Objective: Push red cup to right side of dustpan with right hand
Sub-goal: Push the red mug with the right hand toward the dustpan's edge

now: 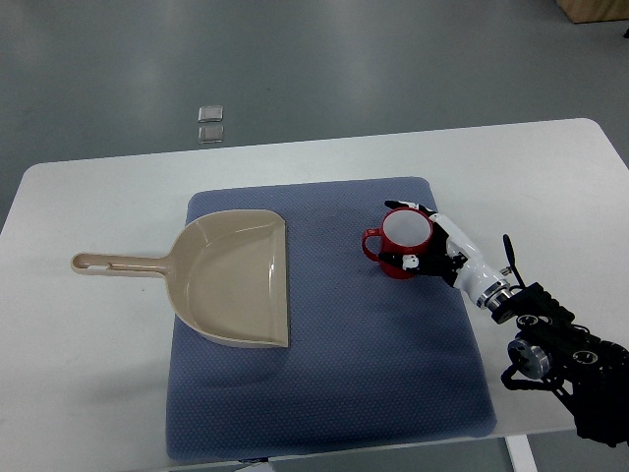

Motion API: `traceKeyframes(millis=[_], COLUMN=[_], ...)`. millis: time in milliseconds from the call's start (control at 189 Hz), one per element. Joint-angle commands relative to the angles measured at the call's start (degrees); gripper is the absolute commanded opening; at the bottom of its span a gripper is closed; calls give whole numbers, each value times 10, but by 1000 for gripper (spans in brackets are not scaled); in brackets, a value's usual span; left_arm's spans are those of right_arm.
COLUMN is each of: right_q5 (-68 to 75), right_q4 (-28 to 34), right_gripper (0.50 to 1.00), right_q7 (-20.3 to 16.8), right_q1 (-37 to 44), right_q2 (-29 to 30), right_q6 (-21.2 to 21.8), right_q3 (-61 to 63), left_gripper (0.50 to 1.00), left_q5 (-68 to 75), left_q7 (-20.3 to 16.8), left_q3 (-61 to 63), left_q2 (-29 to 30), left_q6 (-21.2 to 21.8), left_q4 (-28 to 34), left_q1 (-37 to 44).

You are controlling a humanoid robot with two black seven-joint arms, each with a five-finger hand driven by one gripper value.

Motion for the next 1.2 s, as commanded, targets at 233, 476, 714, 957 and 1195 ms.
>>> traceKeyframes(millis=[233,476,714,957,1195], right_q5=[-4,-7,-7,-23,-24], right_q4=[0,0,5,10,24], right_gripper=[903,903,903,903,903], right_q7=[0,0,0,0,0], right_q1=[13,24,25,25,24], right_q2=[31,59,81,81,81], right_q6=[-6,-34,-56,-65,-75], right_q3=[-2,-37,-59,-59,-74], left_gripper=[1000,1000,1000,1000,1000], left_q5=[0,0,0,0,0], left_q7=[0,2,2,2,2], left_q3=[0,0,0,0,0], left_q2=[0,0,0,0,0], left_q6=[0,0,0,0,0], left_q4=[-2,-1,0,1,1], left_q1=[0,0,1,1,1])
